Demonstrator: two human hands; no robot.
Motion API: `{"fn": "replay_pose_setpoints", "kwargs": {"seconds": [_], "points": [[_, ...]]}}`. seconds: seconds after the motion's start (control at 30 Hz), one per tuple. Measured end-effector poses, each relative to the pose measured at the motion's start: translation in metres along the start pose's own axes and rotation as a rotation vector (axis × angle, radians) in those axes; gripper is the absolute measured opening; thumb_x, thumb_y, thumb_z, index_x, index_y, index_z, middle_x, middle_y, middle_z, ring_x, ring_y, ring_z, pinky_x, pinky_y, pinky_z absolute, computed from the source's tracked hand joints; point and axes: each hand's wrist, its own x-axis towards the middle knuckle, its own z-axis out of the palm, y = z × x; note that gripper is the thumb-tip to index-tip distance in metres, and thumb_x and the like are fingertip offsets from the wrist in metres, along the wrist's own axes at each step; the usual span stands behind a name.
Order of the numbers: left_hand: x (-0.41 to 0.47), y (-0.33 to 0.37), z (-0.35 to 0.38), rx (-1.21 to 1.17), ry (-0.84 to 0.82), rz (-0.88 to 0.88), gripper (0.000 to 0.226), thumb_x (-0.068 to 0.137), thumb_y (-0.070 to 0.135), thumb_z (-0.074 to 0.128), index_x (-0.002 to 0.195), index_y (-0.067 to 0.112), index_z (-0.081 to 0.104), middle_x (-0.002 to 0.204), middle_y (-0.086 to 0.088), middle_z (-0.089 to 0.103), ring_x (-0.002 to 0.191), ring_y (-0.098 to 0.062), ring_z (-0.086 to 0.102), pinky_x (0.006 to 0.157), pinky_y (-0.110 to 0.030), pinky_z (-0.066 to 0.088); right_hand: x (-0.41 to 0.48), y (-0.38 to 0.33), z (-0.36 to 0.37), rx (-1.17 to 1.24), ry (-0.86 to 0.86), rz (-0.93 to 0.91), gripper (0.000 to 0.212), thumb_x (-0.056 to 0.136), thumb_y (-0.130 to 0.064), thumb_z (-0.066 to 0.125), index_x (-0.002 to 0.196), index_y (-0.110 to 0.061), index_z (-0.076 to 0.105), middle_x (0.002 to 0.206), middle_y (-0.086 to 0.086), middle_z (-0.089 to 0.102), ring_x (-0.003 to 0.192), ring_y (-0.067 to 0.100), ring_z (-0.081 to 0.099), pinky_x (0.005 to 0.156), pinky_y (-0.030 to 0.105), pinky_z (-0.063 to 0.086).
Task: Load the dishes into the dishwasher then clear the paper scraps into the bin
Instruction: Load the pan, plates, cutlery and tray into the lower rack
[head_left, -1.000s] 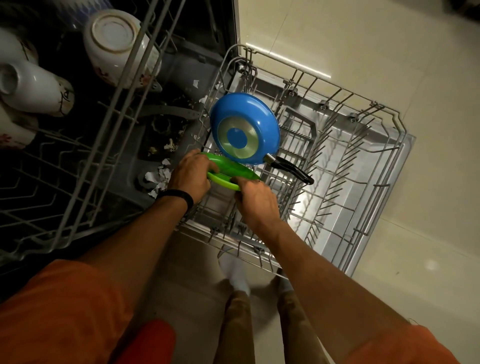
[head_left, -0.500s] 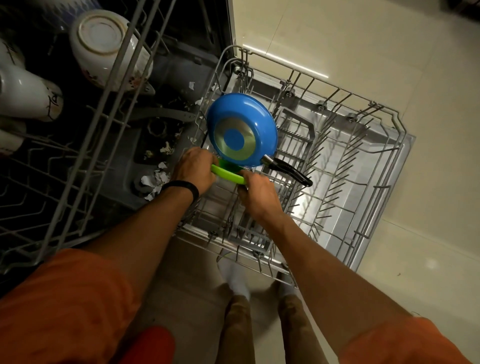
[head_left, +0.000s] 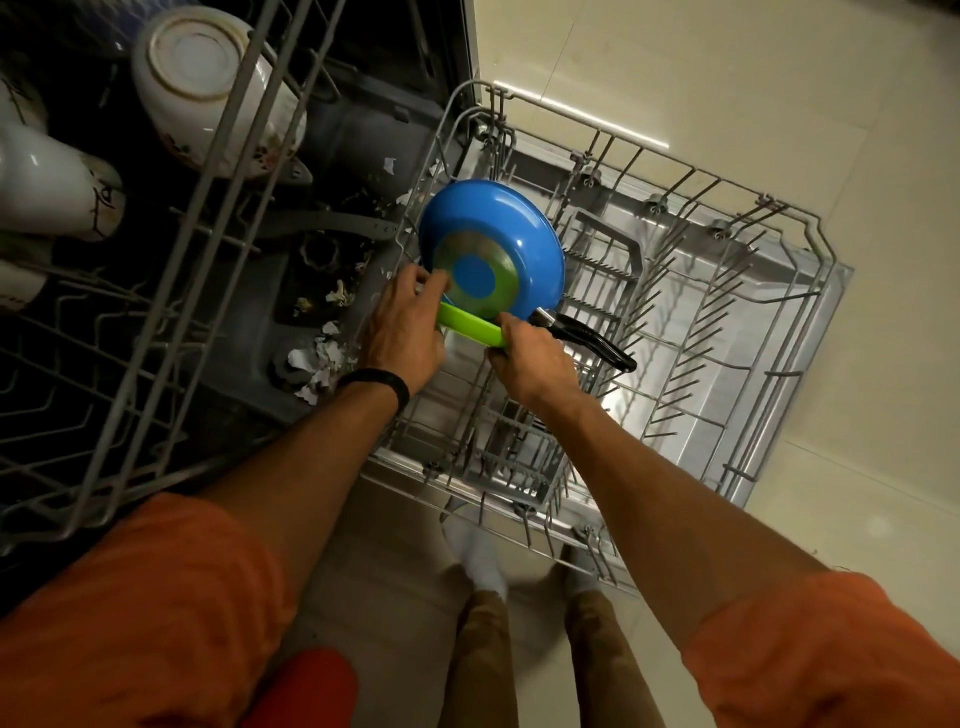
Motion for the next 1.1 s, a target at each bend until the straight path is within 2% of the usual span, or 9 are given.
{"fn": "replay_pose_setpoints", "kwargs": {"seconds": [0.13, 0.23, 0.33, 0.4, 0.5, 0.7, 0.83, 0.93, 1.1], "points": [[-0.029, 0.012, 0.004, -0.035, 0.150, 0.033, 0.050, 0.081, 0.001, 0.070, 0.129, 0.010, 0.059, 0.135, -0.016, 0.049, 0.123, -0.034, 0.050, 0.099, -0.039, 0.044, -0.010, -0.002, 0.002, -0.037, 0.081, -0.010, 0.033, 0.097, -0.024, 0.064, 0.127, -0.020, 0.053, 0.111, 0.003, 0.064, 0.098, 0.021, 0.061, 0.082, 0.043, 0.056], [-0.045, 0.012, 0.008, -0.062, 0.191, -0.002, 0.058, 0.086, 0.005, 0.070, 0.140, 0.014, 0.052, 0.145, -0.014, 0.042, 0.132, -0.030, 0.044, 0.105, -0.039, 0.047, -0.030, -0.001, 0.003, -0.046, 0.197, -0.082, 0.054, 0.095, -0.019, 0.066, 0.144, -0.019, 0.045, 0.137, 0.005, 0.057, 0.122, 0.023, 0.054, 0.102, 0.041, 0.050], [-0.054, 0.008, 0.008, -0.026, 0.179, 0.027, 0.067, 0.086, 0.003, 0.070, 0.147, 0.014, 0.046, 0.148, -0.013, 0.043, 0.130, -0.029, 0.046, 0.104, -0.041, 0.049, -0.056, 0.001, 0.010, -0.102, 0.207, -0.140, 0.073, 0.098, -0.017, 0.061, 0.160, -0.019, 0.024, 0.164, 0.007, 0.031, 0.150, 0.026, 0.030, 0.121, 0.044, 0.029], [-0.054, 0.003, 0.008, 0.028, 0.145, 0.045, 0.071, 0.086, 0.004, 0.069, 0.151, 0.016, 0.042, 0.150, -0.012, 0.042, 0.134, -0.030, 0.045, 0.106, -0.046, 0.048, -0.066, 0.004, 0.018, -0.109, 0.158, -0.139, 0.082, 0.100, -0.022, 0.058, 0.163, -0.022, 0.006, 0.171, 0.004, 0.007, 0.157, 0.025, 0.009, 0.119, 0.042, 0.016], [-0.051, -0.001, 0.005, 0.091, 0.105, 0.033, 0.073, 0.088, 0.006, 0.064, 0.154, 0.022, 0.037, 0.155, -0.009, 0.040, 0.145, -0.030, 0.035, 0.111, -0.055, 0.042, -0.066, 0.004, 0.025, -0.086, 0.136, -0.145, 0.093, 0.098, -0.019, 0.059, 0.162, -0.023, -0.009, 0.170, 0.001, -0.011, 0.157, 0.024, -0.006, 0.114, 0.038, 0.018], [-0.043, 0.011, 0.002, 0.105, 0.117, 0.007, 0.066, 0.088, 0.007, 0.064, 0.150, 0.020, 0.045, 0.152, -0.009, 0.045, 0.146, -0.030, 0.035, 0.114, -0.054, 0.037, -0.062, 0.005, 0.012, -0.120, 0.094, -0.149, 0.103, 0.095, -0.014, 0.064, 0.161, -0.024, -0.013, 0.169, 0.002, -0.013, 0.157, 0.026, 0.000, 0.113, 0.042, 0.040], [-0.049, 0.032, -0.006, 0.135, 0.032, -0.111, 0.070, 0.093, 0.015, 0.064, 0.156, 0.021, 0.034, 0.161, -0.006, 0.035, 0.152, -0.028, 0.024, 0.122, -0.050, 0.027, -0.072, 0.000, -0.010, -0.165, -0.009, -0.138, 0.102, 0.096, -0.020, 0.065, 0.161, -0.024, -0.013, 0.169, 0.003, -0.012, 0.157, 0.028, 0.003, 0.120, 0.051, 0.033], [-0.068, 0.049, -0.020, 0.093, -0.022, -0.140, 0.078, 0.094, 0.016, 0.064, 0.160, 0.026, 0.022, 0.165, -0.002, 0.027, 0.152, -0.025, 0.021, 0.121, -0.047, 0.029, -0.090, -0.011, -0.033, -0.216, -0.057, -0.121, 0.100, 0.097, -0.026, 0.066, 0.162, -0.022, -0.010, 0.170, 0.003, -0.009, 0.157, 0.026, 0.003, 0.120, 0.052, 0.033], [-0.104, 0.096, -0.077, 0.037, -0.007, -0.128, 0.072, 0.096, 0.018, 0.060, 0.159, 0.025, 0.027, 0.164, 0.001, 0.031, 0.149, -0.023, 0.028, 0.122, -0.039, 0.028, -0.140, -0.036, -0.091, -0.245, -0.043, -0.138, 0.092, 0.097, -0.030, 0.065, 0.163, -0.022, 0.002, 0.171, 0.003, 0.002, 0.157, 0.024, 0.011, 0.120, 0.047, 0.034]]}}
